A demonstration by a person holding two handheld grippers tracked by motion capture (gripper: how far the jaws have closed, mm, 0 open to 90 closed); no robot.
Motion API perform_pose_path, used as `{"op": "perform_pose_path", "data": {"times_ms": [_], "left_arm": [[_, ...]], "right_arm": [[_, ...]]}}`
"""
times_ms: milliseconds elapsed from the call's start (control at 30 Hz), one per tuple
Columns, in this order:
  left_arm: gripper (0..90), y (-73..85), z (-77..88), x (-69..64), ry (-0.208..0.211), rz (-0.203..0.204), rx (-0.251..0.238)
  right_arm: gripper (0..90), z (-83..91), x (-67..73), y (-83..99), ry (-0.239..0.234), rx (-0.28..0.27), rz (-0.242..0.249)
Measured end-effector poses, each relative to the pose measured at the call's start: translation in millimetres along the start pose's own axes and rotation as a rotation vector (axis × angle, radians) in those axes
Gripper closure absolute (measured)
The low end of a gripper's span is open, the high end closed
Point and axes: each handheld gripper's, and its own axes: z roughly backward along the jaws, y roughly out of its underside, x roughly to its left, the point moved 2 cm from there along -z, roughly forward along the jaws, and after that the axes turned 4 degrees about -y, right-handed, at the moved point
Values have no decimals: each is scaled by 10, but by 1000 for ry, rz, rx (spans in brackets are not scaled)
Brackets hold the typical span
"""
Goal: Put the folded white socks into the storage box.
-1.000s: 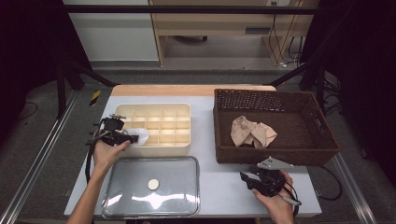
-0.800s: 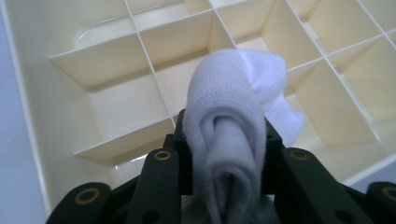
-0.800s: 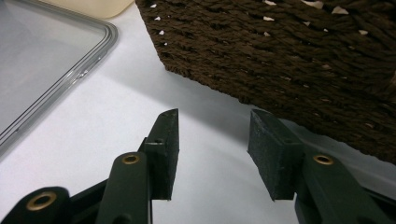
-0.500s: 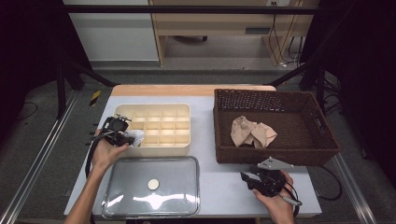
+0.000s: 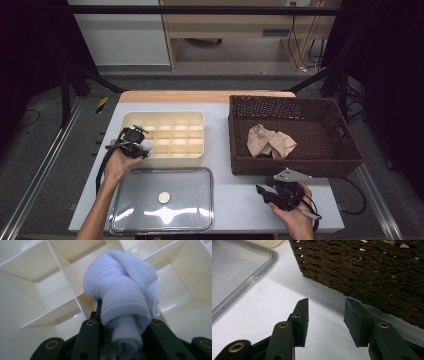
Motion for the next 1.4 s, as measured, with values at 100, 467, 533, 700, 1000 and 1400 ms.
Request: {"op": "perform_pose_path", "data": {"times_ms": [100,467,533,700,1000,1400], "left_arm": [[728,-4,-5,17,12,8,0],[432,123,304,140,11,70,-222],[502,126,339,140,28,63,-257],[716,96,298,89,35,51,-232],[752,64,137,15,52,27,-102],[718,72,71,85,110,54,-90]], "right_arm": [[554,-3,-3,-3,-1,-1,4],[536,-4,-11,10,-4,-4,-5],[536,0,-7,9,-4,-6,-6],[539,-4,0,8,-5,-3,0],[545,7,5,12,-5,-5,3],[542,-11,10,2,-12,-4,7]]}}
